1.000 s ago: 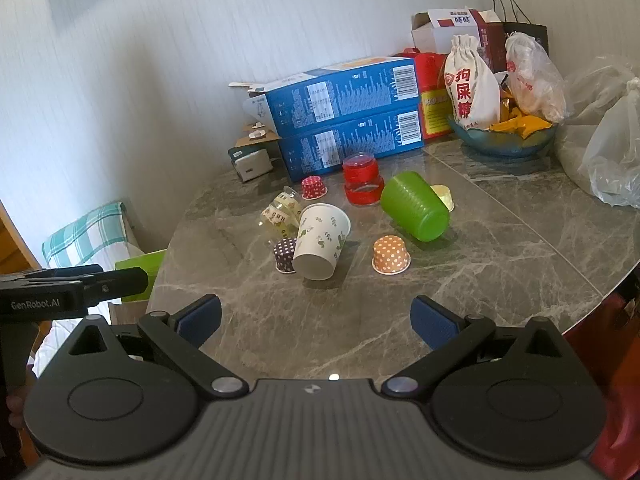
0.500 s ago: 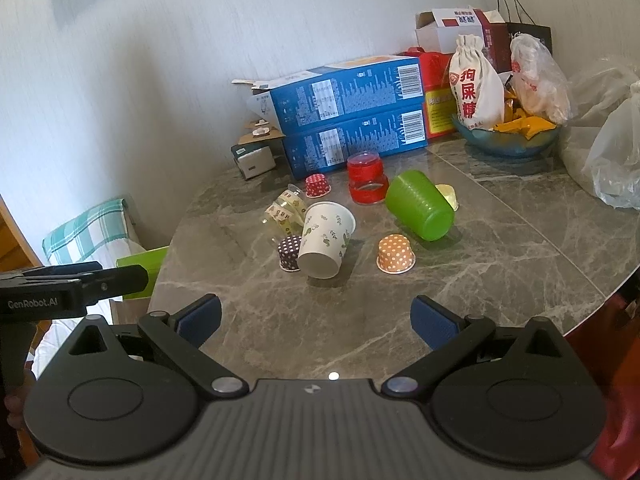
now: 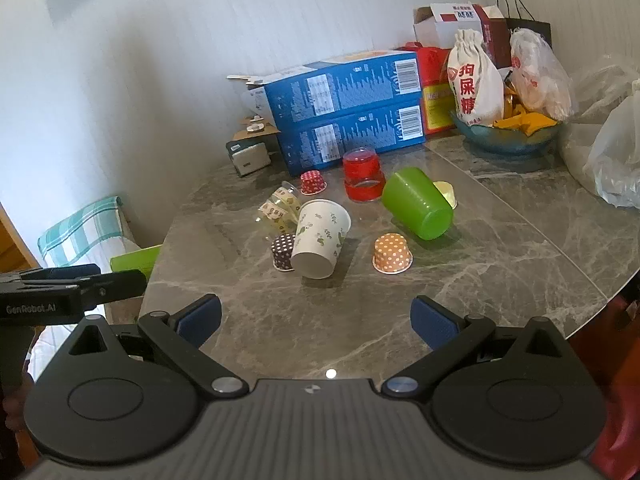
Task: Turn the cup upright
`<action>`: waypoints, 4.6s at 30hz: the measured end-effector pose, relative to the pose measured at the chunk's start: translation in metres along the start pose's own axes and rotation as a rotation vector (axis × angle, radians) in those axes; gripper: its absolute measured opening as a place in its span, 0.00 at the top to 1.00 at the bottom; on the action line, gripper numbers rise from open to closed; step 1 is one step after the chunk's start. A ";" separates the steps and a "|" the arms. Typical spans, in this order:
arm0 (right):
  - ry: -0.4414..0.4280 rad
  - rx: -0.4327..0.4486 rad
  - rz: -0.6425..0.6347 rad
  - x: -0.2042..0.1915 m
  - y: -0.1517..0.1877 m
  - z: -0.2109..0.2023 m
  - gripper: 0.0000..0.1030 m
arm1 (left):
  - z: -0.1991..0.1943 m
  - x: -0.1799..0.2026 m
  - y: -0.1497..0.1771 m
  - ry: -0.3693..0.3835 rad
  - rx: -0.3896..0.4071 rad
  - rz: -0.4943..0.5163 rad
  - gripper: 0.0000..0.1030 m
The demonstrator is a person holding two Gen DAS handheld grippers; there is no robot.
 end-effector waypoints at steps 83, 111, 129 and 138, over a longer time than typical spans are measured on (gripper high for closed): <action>0.217 -0.305 -0.271 0.006 -0.115 0.089 0.30 | -0.025 -0.080 0.013 0.022 0.108 -0.150 0.03; -0.176 -0.643 0.034 -0.066 -0.020 0.152 0.30 | -0.039 -0.116 0.046 0.014 0.065 -0.203 0.03; -0.256 -0.519 0.011 -0.041 -0.015 0.146 0.04 | 0.036 -0.092 0.041 0.094 -0.143 -0.311 0.03; -0.340 -0.363 0.038 -0.010 -0.001 0.096 0.01 | 0.073 -0.067 0.029 0.103 -0.293 -0.459 0.03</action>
Point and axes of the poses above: each gripper's, at about its wrist camera, not at the fingertips, and z roughly the way its jaws point, x to its right, y to its underside, the point moved 4 cm from there along z, roughly the way its jaws point, and after that the axes turned 7 degrees about -z, right-handed, at the moved point
